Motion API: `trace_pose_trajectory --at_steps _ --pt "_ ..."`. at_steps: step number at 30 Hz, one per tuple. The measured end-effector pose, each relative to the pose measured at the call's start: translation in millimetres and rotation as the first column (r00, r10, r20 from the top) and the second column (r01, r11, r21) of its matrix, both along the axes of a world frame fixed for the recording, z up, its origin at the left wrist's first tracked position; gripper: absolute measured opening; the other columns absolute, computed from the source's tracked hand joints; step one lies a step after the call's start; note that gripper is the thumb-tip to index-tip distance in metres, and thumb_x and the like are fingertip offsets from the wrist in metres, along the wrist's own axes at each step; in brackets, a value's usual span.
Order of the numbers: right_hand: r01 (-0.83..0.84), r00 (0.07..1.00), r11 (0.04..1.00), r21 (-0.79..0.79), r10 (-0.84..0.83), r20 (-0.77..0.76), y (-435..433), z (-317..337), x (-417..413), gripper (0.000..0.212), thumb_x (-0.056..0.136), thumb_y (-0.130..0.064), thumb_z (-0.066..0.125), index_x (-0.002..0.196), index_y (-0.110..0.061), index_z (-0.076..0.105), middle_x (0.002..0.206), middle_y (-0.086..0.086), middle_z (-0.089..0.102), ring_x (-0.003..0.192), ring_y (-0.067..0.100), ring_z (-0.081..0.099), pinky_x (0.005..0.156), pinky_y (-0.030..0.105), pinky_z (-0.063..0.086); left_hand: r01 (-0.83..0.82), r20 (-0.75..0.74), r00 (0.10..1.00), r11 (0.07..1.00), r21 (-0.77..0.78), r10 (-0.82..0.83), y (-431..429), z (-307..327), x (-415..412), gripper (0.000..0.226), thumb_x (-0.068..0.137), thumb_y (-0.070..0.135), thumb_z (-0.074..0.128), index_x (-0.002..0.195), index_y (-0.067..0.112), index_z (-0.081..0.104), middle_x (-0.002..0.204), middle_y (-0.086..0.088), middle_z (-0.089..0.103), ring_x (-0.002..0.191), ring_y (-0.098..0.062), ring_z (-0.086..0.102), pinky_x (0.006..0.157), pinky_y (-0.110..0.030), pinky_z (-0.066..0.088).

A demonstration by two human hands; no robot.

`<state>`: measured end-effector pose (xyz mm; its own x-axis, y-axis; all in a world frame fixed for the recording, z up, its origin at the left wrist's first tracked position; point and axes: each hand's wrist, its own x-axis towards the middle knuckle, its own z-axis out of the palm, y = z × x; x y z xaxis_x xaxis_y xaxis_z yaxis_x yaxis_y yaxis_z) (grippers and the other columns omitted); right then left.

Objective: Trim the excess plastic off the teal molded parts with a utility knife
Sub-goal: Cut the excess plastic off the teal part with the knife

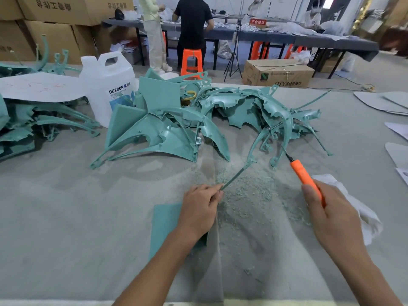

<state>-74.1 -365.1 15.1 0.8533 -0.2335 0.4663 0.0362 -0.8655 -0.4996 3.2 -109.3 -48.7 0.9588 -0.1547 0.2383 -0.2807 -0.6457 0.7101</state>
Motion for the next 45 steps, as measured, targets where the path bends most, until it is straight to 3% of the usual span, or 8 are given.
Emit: trace_pose_trajectory --at_steps 10,14,21,24,27,31,34,45 --pt "0.035 0.999 0.978 0.203 -0.027 -0.044 3.7 -22.3 -6.0 0.058 0.095 -0.066 0.026 0.070 -0.017 0.045 0.062 0.004 0.049 0.060 0.021 0.048 0.054 0.032 0.033 0.009 -0.019 1.000 1.000 -0.018 -0.010 2.1 7.9 -2.9 0.034 0.102 0.031 0.054 0.133 0.022 0.063 0.106 0.002 0.070 0.100 -0.018 0.058 0.096 -0.042 0.046" --pt "0.000 0.996 0.951 0.309 0.026 -0.082 35.3 -38.6 -25.4 0.048 0.091 -0.062 0.035 0.078 -0.022 0.058 0.066 -0.003 0.058 0.066 0.008 0.054 0.058 0.026 0.039 0.020 -0.107 0.993 0.982 -0.187 -0.040 13.3 24.0 -5.6 0.038 0.097 0.034 0.063 0.134 0.026 0.060 0.114 0.012 0.063 0.101 0.002 0.058 0.090 -0.015 0.049" --pt "0.000 0.998 0.912 0.411 0.028 -0.063 60.3 -66.9 -53.1 0.049 0.090 -0.066 0.037 0.080 -0.025 0.063 0.072 -0.002 0.063 0.071 0.004 0.058 0.064 0.013 0.040 -0.028 -0.038 0.999 0.994 -0.106 0.024 98.3 49.9 -31.9 0.038 0.077 0.062 0.071 0.073 0.024 0.066 0.103 0.023 0.068 0.103 0.005 0.059 0.092 -0.016 0.040" --pt "0.017 0.999 0.912 0.409 0.004 -0.049 61.2 -68.7 -51.1 0.056 0.086 -0.066 0.033 0.086 -0.021 0.067 0.077 -0.001 0.065 0.072 0.013 0.059 0.061 0.024 0.034 0.272 -0.342 0.925 0.915 0.298 -0.164 134.0 40.2 -51.3 0.090 0.055 0.090 0.065 0.133 0.048 0.048 0.157 0.026 0.024 0.145 0.002 0.020 0.118 -0.023 0.019" --pt "0.022 0.999 0.917 0.398 -0.006 -0.040 62.4 -67.4 -52.0 0.050 0.088 -0.064 0.034 0.089 -0.026 0.066 0.078 -0.003 0.065 0.070 0.011 0.056 0.062 0.023 0.032 0.430 -0.445 0.868 0.779 0.456 -0.219 145.1 24.6 -65.4 0.127 0.051 0.093 0.061 0.153 0.054 -0.004 0.152 0.027 -0.034 0.141 0.004 -0.030 0.117 -0.024 -0.009" --pt "0.025 0.998 0.919 0.393 -0.002 -0.058 64.0 -64.7 -54.6 0.040 0.089 -0.064 0.035 0.082 -0.034 0.059 0.072 -0.004 0.062 0.077 0.002 0.058 0.063 0.018 0.035 0.194 -0.205 0.970 0.930 0.313 -0.133 142.6 32.2 -65.3 0.085 0.066 0.073 0.060 0.146 0.053 0.038 0.159 0.024 0.022 0.142 0.011 0.023 0.114 -0.015 0.020" --pt "0.035 0.995 0.897 0.440 0.012 -0.103 66.3 -59.0 -56.4 0.045 0.087 -0.067 0.038 0.073 -0.031 0.062 0.061 -0.002 0.062 0.068 0.002 0.060 0.059 0.011 0.039 0.031 0.093 0.994 0.969 0.244 -0.055 129.4 41.7 -64.6 0.038 0.088 0.061 0.045 0.123 0.054 0.059 0.109 0.034 0.065 0.087 0.011 0.061 0.073 -0.018 0.047" --pt "-0.158 0.919 0.826 0.541 0.323 -0.226 121.8 -27.8 -79.2 0.032 0.089 -0.067 0.034 0.089 -0.049 0.061 0.063 -0.008 0.067 0.047 0.009 0.059 0.049 0.019 0.045 -0.083 0.187 0.981 0.988 0.132 0.057 80.9 30.9 -72.7 0.046 0.097 0.056 0.038 0.115 0.031 0.072 0.094 0.029 0.062 0.086 0.004 0.049 0.072 -0.008 0.037"
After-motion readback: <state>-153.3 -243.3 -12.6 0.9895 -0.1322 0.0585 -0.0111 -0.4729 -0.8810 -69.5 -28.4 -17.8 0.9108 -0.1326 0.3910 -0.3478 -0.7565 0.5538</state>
